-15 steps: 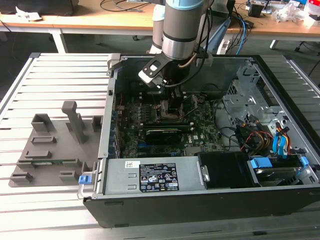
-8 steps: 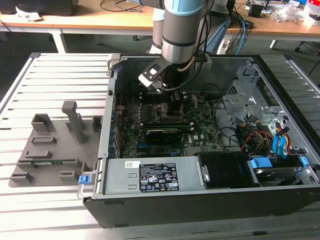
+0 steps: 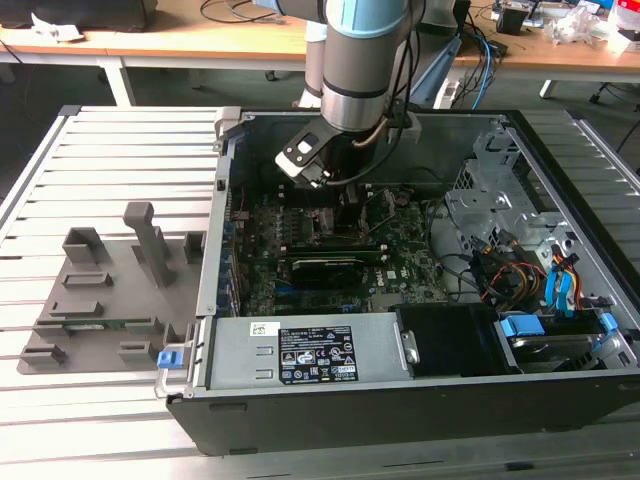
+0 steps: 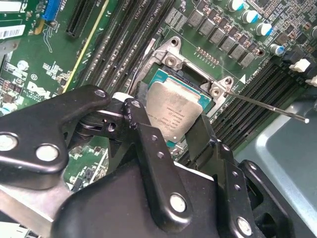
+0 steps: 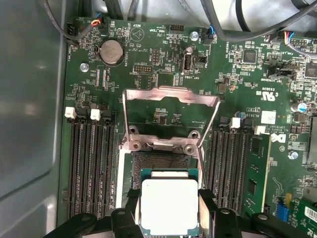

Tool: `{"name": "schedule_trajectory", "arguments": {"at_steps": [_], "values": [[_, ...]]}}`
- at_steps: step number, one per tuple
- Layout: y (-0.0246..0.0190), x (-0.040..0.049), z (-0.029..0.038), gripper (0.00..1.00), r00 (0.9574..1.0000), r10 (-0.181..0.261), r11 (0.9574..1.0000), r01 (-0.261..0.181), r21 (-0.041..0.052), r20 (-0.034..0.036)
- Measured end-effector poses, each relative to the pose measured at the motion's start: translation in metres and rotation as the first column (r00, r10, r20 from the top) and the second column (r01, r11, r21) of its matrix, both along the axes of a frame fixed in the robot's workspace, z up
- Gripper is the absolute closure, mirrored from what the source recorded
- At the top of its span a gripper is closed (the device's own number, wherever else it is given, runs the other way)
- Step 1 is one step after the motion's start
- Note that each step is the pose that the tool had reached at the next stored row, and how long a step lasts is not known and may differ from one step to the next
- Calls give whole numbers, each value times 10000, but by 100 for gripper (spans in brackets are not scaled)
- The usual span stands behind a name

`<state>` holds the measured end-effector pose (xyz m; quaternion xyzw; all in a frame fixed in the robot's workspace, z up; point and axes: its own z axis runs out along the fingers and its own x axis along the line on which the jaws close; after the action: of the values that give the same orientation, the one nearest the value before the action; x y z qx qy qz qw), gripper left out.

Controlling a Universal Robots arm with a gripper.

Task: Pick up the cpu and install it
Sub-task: 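Place the cpu into insertion slot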

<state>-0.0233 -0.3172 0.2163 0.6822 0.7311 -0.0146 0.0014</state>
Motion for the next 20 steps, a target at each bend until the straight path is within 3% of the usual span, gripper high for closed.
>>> {"name": "schedule_trajectory", "arguments": {"at_steps": [3, 6, 8, 15, 20], "values": [[1, 0, -33, 45, 9991, -420, 9991, 420, -15, 0], [7, 15, -74, 45, 9990, -447, 9990, 447, -15, 0], [39, 24, -94, 45, 9990, -448, 9990, 448, -15, 0], [42, 42, -161, 45, 9989, -466, 9989, 466, -15, 0], [67, 44, -185, 45, 9989, -479, 9989, 479, -17, -1]]}}
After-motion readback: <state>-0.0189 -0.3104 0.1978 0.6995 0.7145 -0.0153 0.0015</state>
